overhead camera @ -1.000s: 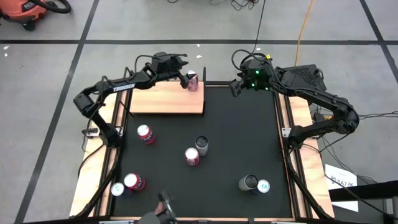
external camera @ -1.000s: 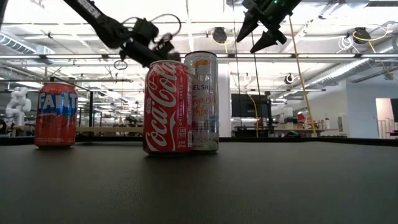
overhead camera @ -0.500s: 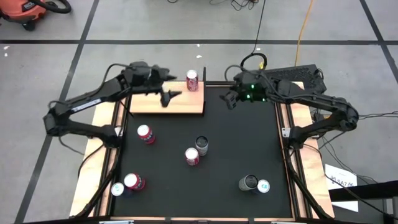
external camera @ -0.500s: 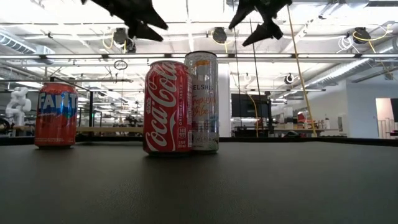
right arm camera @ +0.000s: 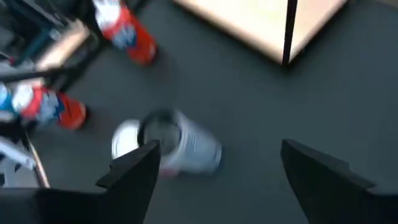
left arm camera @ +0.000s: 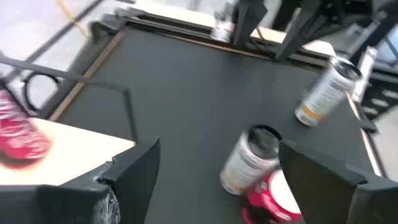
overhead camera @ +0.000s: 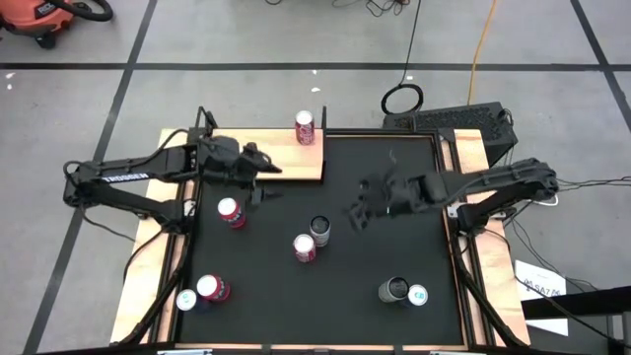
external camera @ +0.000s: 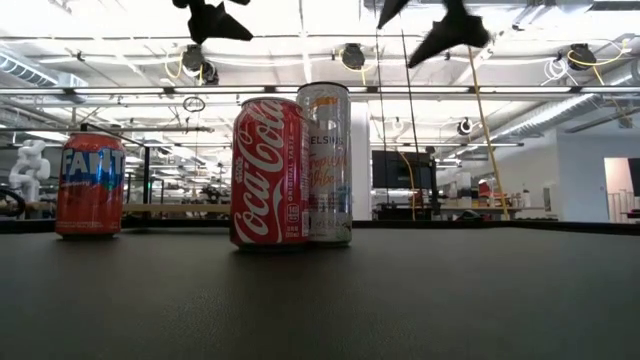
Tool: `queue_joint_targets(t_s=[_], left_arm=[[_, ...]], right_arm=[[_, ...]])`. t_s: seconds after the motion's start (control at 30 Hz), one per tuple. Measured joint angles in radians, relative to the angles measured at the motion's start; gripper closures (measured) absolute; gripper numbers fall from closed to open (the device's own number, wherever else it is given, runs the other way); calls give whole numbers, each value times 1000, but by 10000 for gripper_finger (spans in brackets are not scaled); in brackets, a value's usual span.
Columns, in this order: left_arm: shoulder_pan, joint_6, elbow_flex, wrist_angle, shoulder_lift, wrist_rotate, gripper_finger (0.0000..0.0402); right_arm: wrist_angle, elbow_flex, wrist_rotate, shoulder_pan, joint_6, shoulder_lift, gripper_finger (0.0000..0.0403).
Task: Place canned beverage on shelf
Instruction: Put the bottom white yellow soda can on the shelf
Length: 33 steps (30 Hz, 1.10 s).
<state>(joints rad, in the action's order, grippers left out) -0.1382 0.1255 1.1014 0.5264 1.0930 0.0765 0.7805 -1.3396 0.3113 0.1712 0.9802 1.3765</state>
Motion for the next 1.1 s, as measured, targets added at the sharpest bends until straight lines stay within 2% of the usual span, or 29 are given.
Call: queue_joint_targets(t_s=[0.23, 0.37, 0.47, 0.6, 0.77, 0.93, 1.1], left_arm=[[121, 0, 0, -3, 0, -31, 84], [151, 42, 0, -3, 8, -40, 84], [171, 119, 0, -3, 19, -61, 84], [205, 178, 0, -17, 47, -112, 85], [251, 260, 0, -136, 98, -163, 85], [301, 289, 0, -274, 161, -224, 85], [337, 289, 0, -349, 222, -266, 85]], right_arm=[[137, -31, -28, 194, 270, 9, 101], [230, -96, -27, 274, 328, 7, 102], [282, -136, -52, 324, 254, 8, 102], [327, -152, -158, 384, 116, 7, 102], [328, -152, -236, 461, 13, 24, 101], [347, -152, -206, 527, -34, 32, 101], [346, -152, -156, 591, -155, 90, 91]])
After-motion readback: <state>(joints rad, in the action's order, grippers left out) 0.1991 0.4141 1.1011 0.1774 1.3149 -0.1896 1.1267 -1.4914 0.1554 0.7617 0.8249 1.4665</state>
